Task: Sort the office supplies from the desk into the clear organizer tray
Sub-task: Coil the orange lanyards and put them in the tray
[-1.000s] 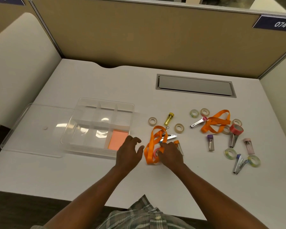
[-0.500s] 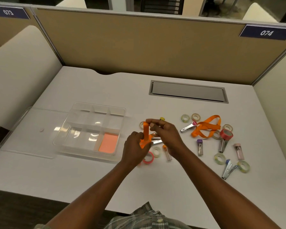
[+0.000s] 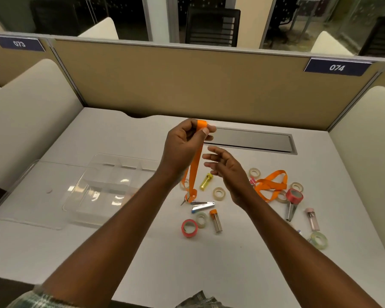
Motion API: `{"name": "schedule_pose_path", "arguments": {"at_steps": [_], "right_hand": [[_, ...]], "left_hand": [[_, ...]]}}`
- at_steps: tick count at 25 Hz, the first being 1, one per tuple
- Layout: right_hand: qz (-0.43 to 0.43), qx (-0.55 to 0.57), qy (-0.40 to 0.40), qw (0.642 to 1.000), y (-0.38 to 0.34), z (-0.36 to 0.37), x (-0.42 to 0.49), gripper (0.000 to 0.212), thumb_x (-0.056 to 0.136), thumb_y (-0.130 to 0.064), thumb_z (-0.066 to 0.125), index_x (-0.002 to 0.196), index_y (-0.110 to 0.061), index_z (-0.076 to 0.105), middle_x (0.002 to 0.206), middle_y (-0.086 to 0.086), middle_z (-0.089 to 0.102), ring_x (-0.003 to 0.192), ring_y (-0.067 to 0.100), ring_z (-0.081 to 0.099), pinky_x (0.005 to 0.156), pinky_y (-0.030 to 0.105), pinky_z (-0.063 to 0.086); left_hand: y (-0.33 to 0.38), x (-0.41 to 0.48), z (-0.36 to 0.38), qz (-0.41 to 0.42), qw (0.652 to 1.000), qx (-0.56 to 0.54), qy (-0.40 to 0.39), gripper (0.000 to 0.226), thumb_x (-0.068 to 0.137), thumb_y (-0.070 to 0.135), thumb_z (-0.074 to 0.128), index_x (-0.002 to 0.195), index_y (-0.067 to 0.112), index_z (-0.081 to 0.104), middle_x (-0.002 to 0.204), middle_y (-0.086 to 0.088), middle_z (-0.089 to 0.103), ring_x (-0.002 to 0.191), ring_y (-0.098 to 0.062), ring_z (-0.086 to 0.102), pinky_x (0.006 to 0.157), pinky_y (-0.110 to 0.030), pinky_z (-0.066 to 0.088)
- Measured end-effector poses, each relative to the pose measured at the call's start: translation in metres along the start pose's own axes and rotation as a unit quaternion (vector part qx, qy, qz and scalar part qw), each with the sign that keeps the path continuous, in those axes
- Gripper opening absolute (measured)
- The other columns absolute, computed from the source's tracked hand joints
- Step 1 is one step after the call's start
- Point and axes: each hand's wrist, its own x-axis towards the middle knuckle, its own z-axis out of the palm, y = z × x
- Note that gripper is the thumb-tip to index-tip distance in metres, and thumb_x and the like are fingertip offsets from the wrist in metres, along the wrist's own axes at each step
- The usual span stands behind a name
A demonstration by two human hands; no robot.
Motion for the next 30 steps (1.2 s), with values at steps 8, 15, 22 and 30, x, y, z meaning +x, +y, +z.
{"name": "schedule_pose_path", "arguments": {"at_steps": [8,15,22,30], "right_hand": [[0.041,-0.114,0.003,0.993,0.033,-0.003,0.003,0.03,0.1,-0.011,0.049,0.126,-0.023,0.057,0.133,-0.002,0.061,0.123,0.019,0.057,0.105,0.039,0.048],[0.014,-0.189,0.078,0.979,0.034,0.004,0.017,0.039,0.086,-0.051,0.069,0.118,-0.029,0.063,0.11,-0.003,0.065,0.099,0.015,0.064,0.088,0.032,0.054],[0.058,-0.164,0.037,0.984,0.03,0.004,0.015,0.014,0.092,-0.026,0.068,0.105,-0.025,0.063,0.087,-0.006,0.069,0.079,0.013,0.07,0.069,0.027,0.06],[0.018,-0.322,0.001,0.947,-0.026,-0.052,0.006,0.037,0.086,-0.051,0.069,0.115,-0.029,0.062,0.095,-0.009,0.065,0.081,0.006,0.062,0.062,0.018,0.046]], "left_hand": [[0.039,0.024,0.007,0.056,0.993,0.074,-0.072,0.028,0.098,0.026,0.057,0.124,0.022,0.065,0.128,0.003,0.066,0.125,-0.012,0.057,0.107,-0.041,0.046],[0.048,0.028,0.021,0.121,0.975,0.153,-0.11,0.034,0.1,0.021,0.052,0.133,0.013,0.061,0.145,0.001,0.054,0.136,-0.006,0.046,0.113,-0.033,0.039],[0.043,0.038,0.017,0.189,0.95,0.246,-0.041,0.028,0.099,0.019,0.054,0.122,0.009,0.066,0.128,-0.004,0.066,0.123,-0.014,0.057,0.101,-0.047,0.047],[-0.013,0.036,-0.017,0.015,0.95,0.297,0.095,0.035,0.1,0.038,0.051,0.086,0.012,0.068,0.085,-0.003,0.069,0.083,-0.019,0.064,0.064,-0.027,0.046]]}}
